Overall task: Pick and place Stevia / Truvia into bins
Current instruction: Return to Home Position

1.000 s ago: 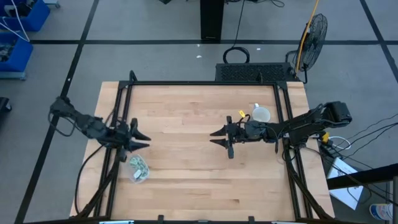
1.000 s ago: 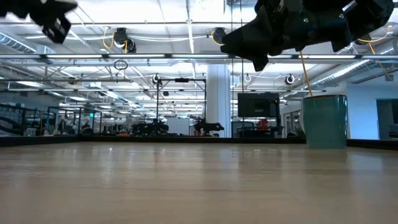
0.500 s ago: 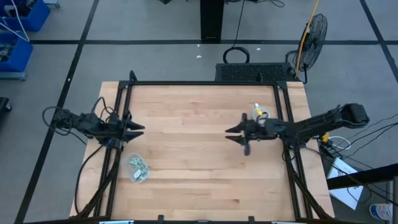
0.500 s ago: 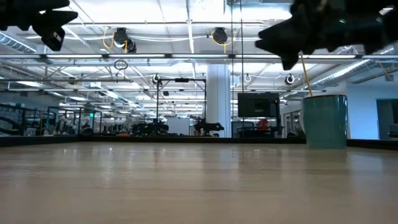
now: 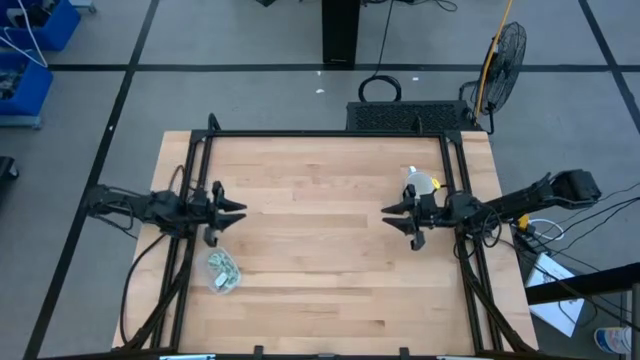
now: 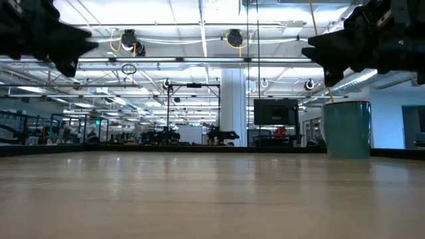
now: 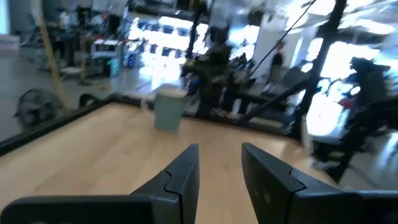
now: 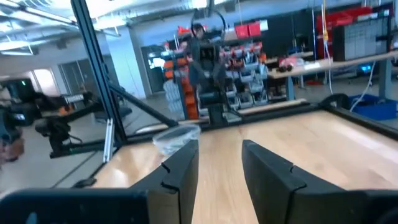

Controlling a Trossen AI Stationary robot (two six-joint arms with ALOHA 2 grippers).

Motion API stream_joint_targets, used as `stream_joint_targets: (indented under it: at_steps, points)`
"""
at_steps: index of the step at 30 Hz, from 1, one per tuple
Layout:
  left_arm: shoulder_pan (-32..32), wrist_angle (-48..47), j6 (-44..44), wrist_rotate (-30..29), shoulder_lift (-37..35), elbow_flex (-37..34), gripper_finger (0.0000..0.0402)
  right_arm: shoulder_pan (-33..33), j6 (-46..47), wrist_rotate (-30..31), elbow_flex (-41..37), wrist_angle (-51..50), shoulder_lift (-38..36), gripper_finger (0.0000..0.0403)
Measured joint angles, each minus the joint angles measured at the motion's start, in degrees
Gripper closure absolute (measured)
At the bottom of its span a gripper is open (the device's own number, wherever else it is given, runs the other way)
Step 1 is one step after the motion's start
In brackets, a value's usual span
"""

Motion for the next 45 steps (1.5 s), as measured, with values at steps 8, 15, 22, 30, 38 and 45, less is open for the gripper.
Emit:
stream_joint_targets:
  at_steps: [8, 15, 22, 30, 38, 45]
  points:
    - [5.83, 1.01, 0.55, 6.40, 0.22, -3.67, 0.0277, -0.13, -4.38, 0.40, -0.11, -0.42, -0.26, 0.0287]
    - [7.73, 0.87, 7.13, 12.90, 1.30, -4.10, 0.0277, -0.13, -2.81, 0.16, -0.17, -4.21, -0.18, 0.0287]
    - [7.73, 0.99, 6.90, 11.85, 2.01, -4.13, 0.0277, -0.07, -1.92, 0.01, -0.20, -4.23, -0.07, 0.0287]
    - [7.73, 1.70, 6.86, 11.61, 1.97, -4.21, 0.0277, -0.04, -4.56, 0.05, -0.20, -10.40, -3.92, 0.0287]
    - [7.73, 1.77, 6.68, 11.55, 1.99, -4.21, 0.0277, -0.04, -3.85, 6.15, -0.20, -19.83, -11.13, 0.0287]
    - [7.73, 1.82, 6.68, 11.47, 1.99, -4.21, 0.0277, -0.04, 0.11, 5.39, -0.20, -32.77, -18.29, 0.0287]
